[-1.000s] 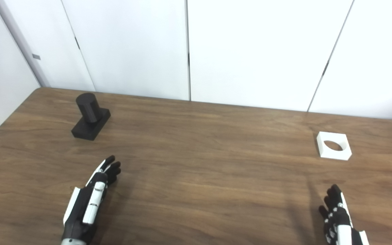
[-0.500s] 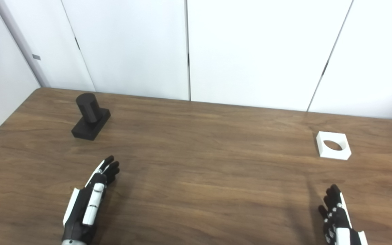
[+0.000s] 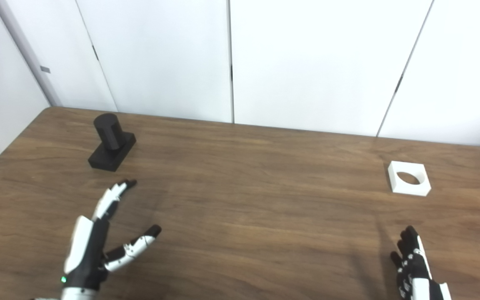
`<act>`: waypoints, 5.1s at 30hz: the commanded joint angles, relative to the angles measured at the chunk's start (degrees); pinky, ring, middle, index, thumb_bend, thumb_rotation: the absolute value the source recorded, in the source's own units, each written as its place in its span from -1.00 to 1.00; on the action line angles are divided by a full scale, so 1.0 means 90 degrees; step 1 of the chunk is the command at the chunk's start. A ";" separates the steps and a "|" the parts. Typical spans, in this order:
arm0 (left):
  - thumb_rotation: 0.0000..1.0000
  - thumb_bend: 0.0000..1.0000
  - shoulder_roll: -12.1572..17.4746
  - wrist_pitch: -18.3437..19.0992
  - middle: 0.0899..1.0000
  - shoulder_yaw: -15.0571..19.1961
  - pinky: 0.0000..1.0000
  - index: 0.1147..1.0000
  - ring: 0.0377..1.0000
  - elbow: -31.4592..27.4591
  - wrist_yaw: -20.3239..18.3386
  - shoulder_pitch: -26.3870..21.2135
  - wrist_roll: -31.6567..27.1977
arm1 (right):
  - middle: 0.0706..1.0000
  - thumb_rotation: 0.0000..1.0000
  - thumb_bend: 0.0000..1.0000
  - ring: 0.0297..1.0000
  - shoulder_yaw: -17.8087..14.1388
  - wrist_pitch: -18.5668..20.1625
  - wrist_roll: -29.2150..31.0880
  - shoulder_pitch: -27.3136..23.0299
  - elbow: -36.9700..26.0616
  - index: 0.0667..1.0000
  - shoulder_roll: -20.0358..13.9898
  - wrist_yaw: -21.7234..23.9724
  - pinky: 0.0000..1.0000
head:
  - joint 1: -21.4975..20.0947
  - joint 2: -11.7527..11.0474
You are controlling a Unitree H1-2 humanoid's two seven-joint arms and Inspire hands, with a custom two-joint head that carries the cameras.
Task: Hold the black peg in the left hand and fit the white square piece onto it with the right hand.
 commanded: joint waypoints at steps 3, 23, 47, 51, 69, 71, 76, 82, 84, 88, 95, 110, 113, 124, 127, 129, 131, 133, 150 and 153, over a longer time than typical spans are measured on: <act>-0.10 0.71 0.0080 0.0383 0.82 0.0364 1.00 0.74 0.92 -0.0291 0.0186 -0.0585 0.0756 | 0.98 1.00 0.24 1.00 -0.0011 -0.0177 -0.0023 0.0012 0.0019 1.00 0.0131 0.0026 1.00 | -0.0021 -0.0011; 0.24 0.91 0.0969 0.2813 0.79 0.0696 0.94 0.62 0.86 0.1900 0.0428 -0.2616 0.3156 | 0.97 1.00 0.14 1.00 0.0073 0.0066 -0.0291 0.0080 -0.0183 1.00 0.0174 -0.0040 1.00 | -0.0150 0.0057; 0.29 1.00 0.1300 0.3257 0.68 0.0340 0.71 0.44 0.74 0.3864 0.0222 -0.4062 0.1510 | 0.97 1.00 -0.01 1.00 0.0128 0.0253 -0.0100 0.0178 -0.0523 1.00 0.0288 -0.0101 1.00 | -0.0262 0.0150; 0.22 0.96 0.1293 0.3356 0.70 0.0275 0.72 0.38 0.76 0.4265 0.0333 -0.4264 0.1319 | 0.99 1.00 -0.03 1.00 0.0174 0.0292 -0.0160 0.0206 -0.0609 1.00 0.0264 -0.0088 1.00 | -0.0291 0.0163; 0.22 0.95 0.1543 0.3435 0.73 -0.0255 0.82 0.53 0.80 0.5827 0.1154 -0.4857 0.1236 | 1.00 1.00 -0.08 1.00 0.0221 0.0476 -0.0240 0.0268 -0.0810 1.00 0.0292 -0.0143 1.00 | -0.0313 0.0169; 0.22 0.94 0.1558 0.3434 0.74 -0.0289 0.84 0.55 0.80 0.5862 0.1215 -0.4857 0.1206 | 1.00 1.00 -0.11 1.00 0.0224 0.0440 -0.0240 0.0263 -0.0803 1.00 0.0282 -0.0131 1.00 | -0.0331 0.0185; 0.20 0.97 0.1562 0.3375 0.72 -0.0285 0.83 0.53 0.79 0.5934 0.1437 -0.4841 0.1068 | 1.00 1.00 -0.14 1.00 0.0242 0.0503 -0.0294 0.0261 -0.0829 1.00 0.0263 -0.0131 1.00 | -0.0347 0.0179; 0.17 0.91 0.1610 0.3450 0.72 -0.0366 0.83 0.51 0.79 0.6139 0.1236 -0.4912 0.1433 | 1.00 1.00 -0.15 1.00 0.0250 0.0533 -0.0318 0.0250 -0.0834 1.00 0.0305 -0.0171 1.00 | -0.0357 0.0186; 0.14 0.92 0.1607 0.3450 0.71 -0.0386 0.84 0.44 0.79 0.6232 0.1252 -0.4937 0.1553 | 1.00 1.00 -0.15 1.00 0.0255 0.0492 -0.0263 0.0240 -0.0814 1.00 0.0319 -0.0173 1.00 | -0.0359 0.0186; 0.06 0.87 0.1584 0.3451 0.66 -0.0369 0.80 0.30 0.76 0.6247 0.1201 -0.4934 0.1795 | 1.00 1.00 -0.18 1.00 0.0270 0.0468 -0.0231 0.0228 -0.0797 1.00 0.0323 -0.0190 1.00 | -0.0372 0.0189; -0.60 0.38 0.1577 0.3095 0.43 -0.0332 0.63 -0.11 0.61 0.6065 0.1493 -0.4815 0.1286 | 1.00 1.00 -0.20 1.00 0.0292 0.0410 -0.0285 0.0214 -0.0790 1.00 0.0314 -0.0226 1.00 | -0.0391 0.0197; -0.90 0.05 0.1643 0.2725 0.33 -0.0305 0.42 -0.17 0.53 0.5962 0.1486 -0.4687 0.0504 | 1.00 1.00 -0.26 1.00 0.0347 0.0403 -0.0254 0.0190 -0.0781 1.00 0.0326 -0.0241 1.00 | -0.0443 0.0215; -0.90 0.05 0.1659 0.2752 0.32 -0.0331 0.37 -0.17 0.52 0.5908 0.1439 -0.4663 0.0497 | 0.99 1.00 -0.23 1.00 0.0347 0.0413 -0.0264 0.0195 -0.0772 1.00 0.0313 -0.0239 1.00 | -0.0473 0.0227; -0.91 0.03 0.1835 0.1984 0.35 -0.0663 0.25 -0.16 0.46 0.4660 0.0704 -0.3921 0.0171 | 0.97 1.00 -0.21 1.00 0.0361 0.0345 -0.0290 0.0174 -0.0710 1.00 0.0346 -0.0261 1.00 | -0.0645 0.0289; -0.90 0.03 0.1818 0.1878 0.35 -0.0687 0.23 -0.16 0.44 0.4014 0.0424 -0.3559 0.0070 | 0.97 1.00 -0.21 1.00 0.0368 0.0305 -0.0294 0.0164 -0.0683 1.00 0.0353 -0.0263 1.00 | -0.0725 0.0322; -0.90 0.03 0.1777 0.1805 0.37 -0.0701 0.25 -0.16 0.46 0.3598 0.0274 -0.3317 -0.0005 | 0.97 1.00 -0.18 1.00 0.0369 0.0317 -0.0292 0.0160 -0.0685 1.00 0.0368 -0.0276 1.00 | -0.0806 0.0348; -0.90 0.03 0.1721 0.1656 0.40 -0.0731 0.32 -0.16 0.48 0.3065 0.0086 -0.2998 -0.0131 | 0.95 1.00 -0.13 1.00 0.0380 0.0353 -0.0316 0.0161 -0.0701 1.00 0.0380 -0.0294 1.00 | -0.0912 0.0394; -0.90 0.03 0.1644 0.1629 0.41 -0.0796 0.34 -0.16 0.49 0.2571 -0.0065 -0.2716 -0.0148 | 0.94 1.00 -0.12 1.00 0.0391 0.0347 -0.0367 0.0155 -0.0694 1.00 0.0391 -0.0320 1.00 | -0.0979 0.0425; -0.91 0.03 0.0818 0.1006 0.49 -0.2171 0.53 -0.16 0.64 0.0993 -0.0735 -0.1143 0.0903 | 0.89 1.00 0.00 1.00 0.0488 0.0352 -0.0377 0.0187 -0.0608 0.94 0.0440 -0.0405 1.00 | -0.1530 0.0782; -0.91 0.03 0.0747 0.0698 0.47 -0.2392 0.62 -0.16 0.62 0.1187 -0.0646 -0.0998 0.1130 | 0.88 1.00 0.02 1.00 0.0507 0.0348 -0.0424 0.0174 -0.0624 0.93 0.0465 -0.0434 1.00 | -0.1665 0.0910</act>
